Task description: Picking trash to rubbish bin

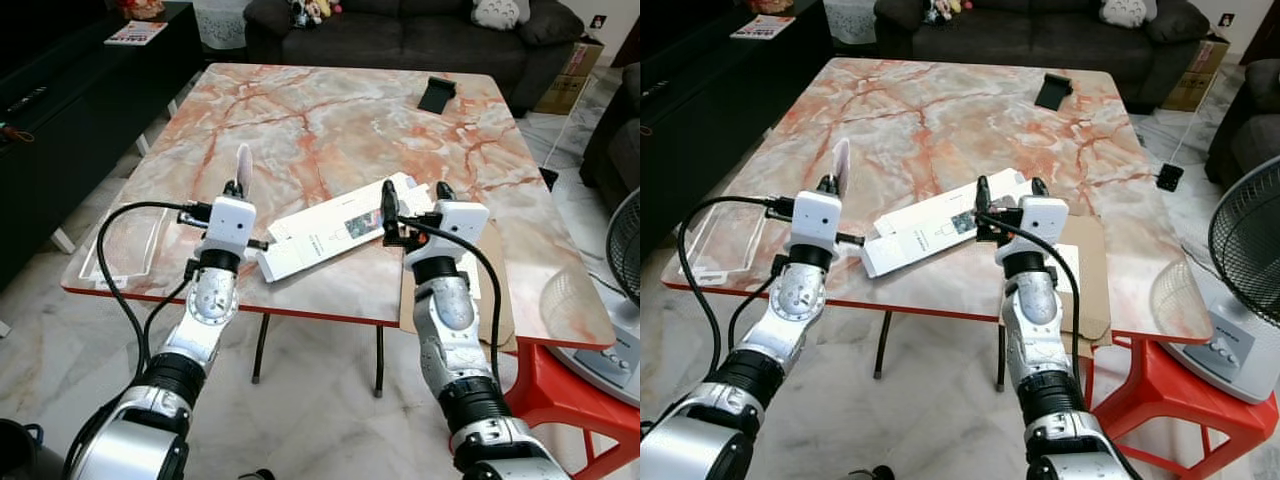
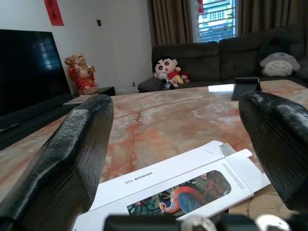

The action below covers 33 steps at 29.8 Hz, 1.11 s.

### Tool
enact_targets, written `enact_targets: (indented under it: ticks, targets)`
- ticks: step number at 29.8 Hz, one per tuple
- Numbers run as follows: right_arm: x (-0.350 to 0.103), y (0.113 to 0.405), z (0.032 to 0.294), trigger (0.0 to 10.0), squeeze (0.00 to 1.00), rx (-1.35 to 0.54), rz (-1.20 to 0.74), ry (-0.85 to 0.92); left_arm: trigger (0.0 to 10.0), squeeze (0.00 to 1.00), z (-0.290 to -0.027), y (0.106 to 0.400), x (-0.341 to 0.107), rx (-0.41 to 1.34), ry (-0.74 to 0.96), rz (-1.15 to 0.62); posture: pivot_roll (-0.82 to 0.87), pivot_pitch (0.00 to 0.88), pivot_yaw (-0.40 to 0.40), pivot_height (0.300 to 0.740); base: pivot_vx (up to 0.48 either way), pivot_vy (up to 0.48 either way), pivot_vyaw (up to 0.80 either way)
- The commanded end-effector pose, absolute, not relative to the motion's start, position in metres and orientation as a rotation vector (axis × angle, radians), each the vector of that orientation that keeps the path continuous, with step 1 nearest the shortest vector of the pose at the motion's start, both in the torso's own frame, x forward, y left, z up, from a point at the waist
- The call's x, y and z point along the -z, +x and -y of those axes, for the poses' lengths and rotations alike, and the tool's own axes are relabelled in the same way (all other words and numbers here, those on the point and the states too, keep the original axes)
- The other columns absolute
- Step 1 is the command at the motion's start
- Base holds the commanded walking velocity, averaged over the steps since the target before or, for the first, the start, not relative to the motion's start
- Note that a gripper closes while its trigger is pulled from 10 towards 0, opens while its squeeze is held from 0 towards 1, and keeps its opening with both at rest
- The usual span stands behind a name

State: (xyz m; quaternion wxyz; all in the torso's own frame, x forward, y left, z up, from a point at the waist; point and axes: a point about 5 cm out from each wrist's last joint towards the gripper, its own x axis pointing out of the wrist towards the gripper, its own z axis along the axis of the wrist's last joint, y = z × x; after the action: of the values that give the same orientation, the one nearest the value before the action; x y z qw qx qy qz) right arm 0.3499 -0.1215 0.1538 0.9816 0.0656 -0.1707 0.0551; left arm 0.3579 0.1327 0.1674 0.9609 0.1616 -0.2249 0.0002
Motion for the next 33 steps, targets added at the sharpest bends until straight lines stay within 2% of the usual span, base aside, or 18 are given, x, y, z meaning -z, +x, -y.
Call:
enact_targets:
  ticks: [1,9,26,33]
  targets:
    - [-0.157,0.349,0.124,10.0,0.00,-0.102,0.361,0.129,10.0,0.00,-0.128,0.357,-0.170,0.020,0.328,0.469,-0.11,0.022,0.015,0.740,-0.247,0.000,0.00]
    - [-0.156,0.348,0.133,10.0,0.00,-0.079,0.361,0.125,10.0,0.00,-0.127,0.357,-0.170,0.034,0.326,0.466,-0.12,0.014,0.016,0.740,-0.172,0.000,0.00]
    - [-0.150,0.346,0.144,10.0,0.00,-0.036,0.345,0.118,10.0,0.00,-0.128,0.357,-0.168,0.038,0.340,0.455,-0.12,0.003,0.018,0.740,-0.017,0.000,0.00]
    - [-0.140,0.342,0.149,10.0,0.00,-0.013,0.312,0.120,10.0,0.00,-0.139,0.358,-0.165,0.014,0.361,0.436,-0.12,0.008,0.019,0.740,-0.119,0.000,0.00]
